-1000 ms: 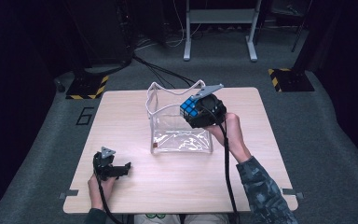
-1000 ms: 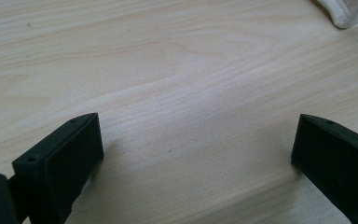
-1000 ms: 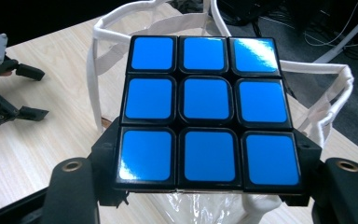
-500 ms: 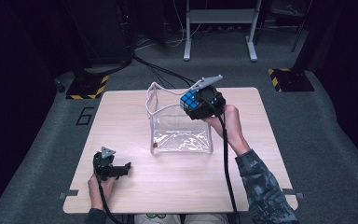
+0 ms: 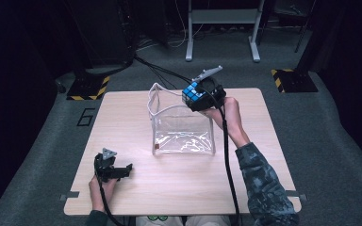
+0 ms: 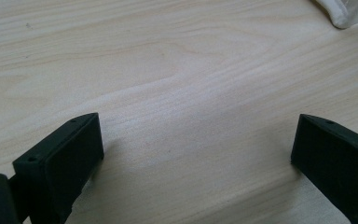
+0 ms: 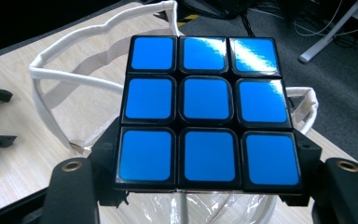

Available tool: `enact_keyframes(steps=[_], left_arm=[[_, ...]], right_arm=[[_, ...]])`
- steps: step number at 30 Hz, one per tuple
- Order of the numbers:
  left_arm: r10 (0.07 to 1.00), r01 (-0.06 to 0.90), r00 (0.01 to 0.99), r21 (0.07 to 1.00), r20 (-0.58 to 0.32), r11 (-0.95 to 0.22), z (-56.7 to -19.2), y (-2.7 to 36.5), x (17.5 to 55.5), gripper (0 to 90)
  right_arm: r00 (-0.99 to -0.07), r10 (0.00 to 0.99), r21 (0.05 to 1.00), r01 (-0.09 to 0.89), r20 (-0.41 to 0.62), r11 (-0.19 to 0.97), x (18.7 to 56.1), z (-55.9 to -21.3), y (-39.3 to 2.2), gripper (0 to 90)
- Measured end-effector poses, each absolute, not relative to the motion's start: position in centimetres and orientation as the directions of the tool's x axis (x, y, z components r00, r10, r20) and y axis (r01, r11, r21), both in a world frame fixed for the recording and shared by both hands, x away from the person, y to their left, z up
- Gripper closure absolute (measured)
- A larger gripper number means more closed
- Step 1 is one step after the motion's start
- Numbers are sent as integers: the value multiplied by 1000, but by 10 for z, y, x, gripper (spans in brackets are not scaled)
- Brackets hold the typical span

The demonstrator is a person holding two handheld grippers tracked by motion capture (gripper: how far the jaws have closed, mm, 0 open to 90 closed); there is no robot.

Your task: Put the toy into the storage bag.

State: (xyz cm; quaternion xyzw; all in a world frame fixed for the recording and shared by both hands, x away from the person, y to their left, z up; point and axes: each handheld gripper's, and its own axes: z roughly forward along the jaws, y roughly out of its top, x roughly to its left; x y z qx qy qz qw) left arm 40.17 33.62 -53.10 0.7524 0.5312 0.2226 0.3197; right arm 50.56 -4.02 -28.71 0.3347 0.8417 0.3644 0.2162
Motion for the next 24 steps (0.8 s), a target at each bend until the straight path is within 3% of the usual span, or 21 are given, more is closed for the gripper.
enact_keyframes(steps=[24], left_arm=[[939, 654, 343, 717, 1, -240, -531, 337, 402, 20]], right_arm=[[-665, 739, 724, 458, -106, 516, 544, -301, -35, 333]])
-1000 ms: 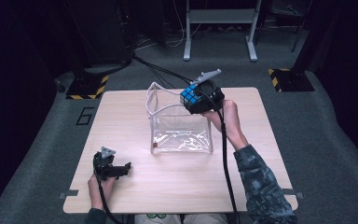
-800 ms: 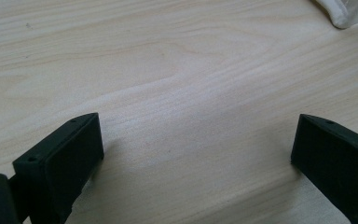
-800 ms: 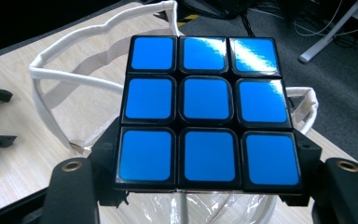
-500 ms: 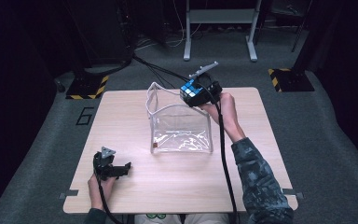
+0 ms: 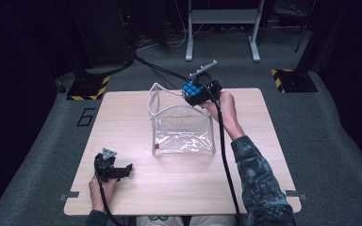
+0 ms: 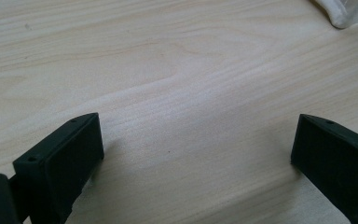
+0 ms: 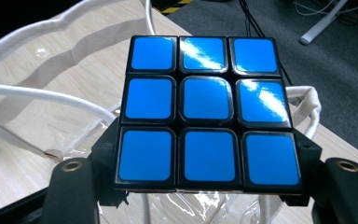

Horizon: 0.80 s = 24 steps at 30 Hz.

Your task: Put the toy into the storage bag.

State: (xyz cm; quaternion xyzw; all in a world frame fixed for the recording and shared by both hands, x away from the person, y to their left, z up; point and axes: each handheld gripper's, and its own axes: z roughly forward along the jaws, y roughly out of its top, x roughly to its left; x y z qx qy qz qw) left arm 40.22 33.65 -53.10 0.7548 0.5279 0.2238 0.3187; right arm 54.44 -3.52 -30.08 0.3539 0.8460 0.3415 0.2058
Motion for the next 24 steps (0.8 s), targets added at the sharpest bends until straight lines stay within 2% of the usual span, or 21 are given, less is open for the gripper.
enact_keyframes(steps=[24], left_arm=[[939, 654, 344, 718, -2, -238, -531, 336, 402, 21]], right_arm=[[-669, 739, 678, 507, -80, 532, 557, -314, -34, 331]])
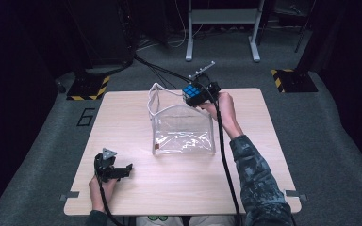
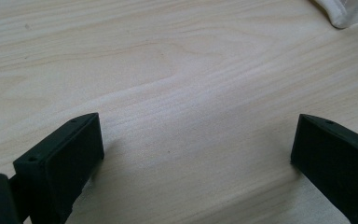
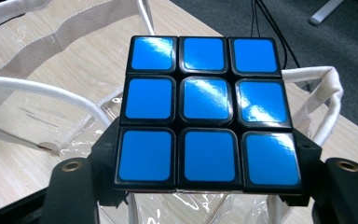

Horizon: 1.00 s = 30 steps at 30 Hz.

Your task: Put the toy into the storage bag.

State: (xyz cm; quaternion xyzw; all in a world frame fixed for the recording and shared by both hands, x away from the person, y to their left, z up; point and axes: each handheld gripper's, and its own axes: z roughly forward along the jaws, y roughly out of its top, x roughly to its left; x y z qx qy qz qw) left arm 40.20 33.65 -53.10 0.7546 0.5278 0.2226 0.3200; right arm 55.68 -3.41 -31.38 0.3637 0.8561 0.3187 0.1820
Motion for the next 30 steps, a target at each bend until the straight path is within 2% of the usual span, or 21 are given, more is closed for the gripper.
enact_keyframes(steps=[4, 6, 9, 13, 23, 30], left_arm=[[939, 654, 344, 718, -2, -238, -531, 336, 402, 21], [939, 656, 344, 716, -1, -240, -531, 337, 402, 21], [940, 654, 341, 719, -2, -235, -531, 336, 402, 22], [940, 653, 342, 719, -1, -237, -531, 336, 402, 25], [940, 653, 342, 720, -1, -237, -531, 336, 402, 25], [943, 650, 334, 726, -6, -226, -531, 335, 402, 25]], right_arm=[[-666, 743, 676, 521, -60, 521, 557, -314, -35, 318], [-663, 746, 691, 513, -57, 509, 554, -312, -37, 222], [-666, 743, 698, 500, -69, 512, 549, -307, -37, 151], [-681, 730, 707, 484, -67, 516, 539, -302, -39, 109], [-683, 724, 751, 427, -98, 504, 503, -288, -56, 56], [-677, 728, 760, 417, -106, 499, 480, -290, -71, 33]])
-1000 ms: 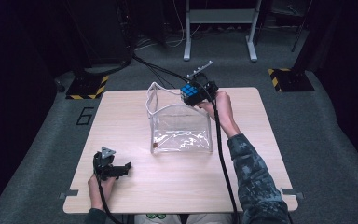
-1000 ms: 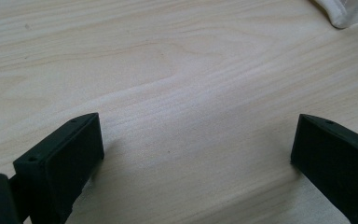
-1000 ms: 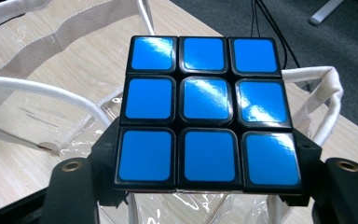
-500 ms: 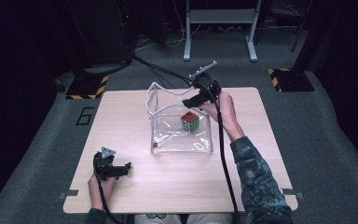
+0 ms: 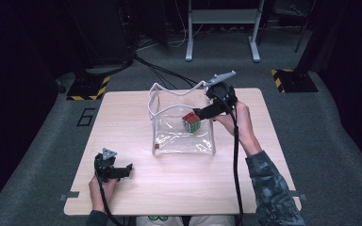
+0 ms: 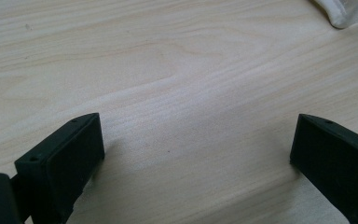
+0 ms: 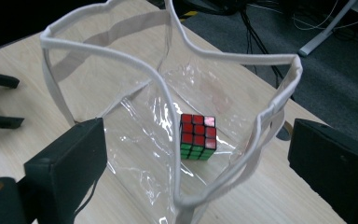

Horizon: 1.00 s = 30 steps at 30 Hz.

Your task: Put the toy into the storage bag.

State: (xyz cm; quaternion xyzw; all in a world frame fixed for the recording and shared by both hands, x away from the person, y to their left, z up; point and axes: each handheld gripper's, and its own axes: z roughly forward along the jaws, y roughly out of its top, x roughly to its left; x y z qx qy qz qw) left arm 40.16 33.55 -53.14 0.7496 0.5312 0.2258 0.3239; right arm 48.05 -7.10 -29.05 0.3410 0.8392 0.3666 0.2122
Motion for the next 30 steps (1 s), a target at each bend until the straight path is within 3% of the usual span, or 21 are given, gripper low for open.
enact_keyframes(steps=[20, 30], left_arm=[[943, 650, 332, 726, -6, -224, -531, 335, 402, 25], [943, 650, 332, 726, -6, -224, -531, 335, 402, 25]], right_arm=[[-658, 740, 766, 401, -141, 503, 437, -346, -104, 34], [-634, 768, 743, 472, -88, 475, 429, -393, -121, 37]])
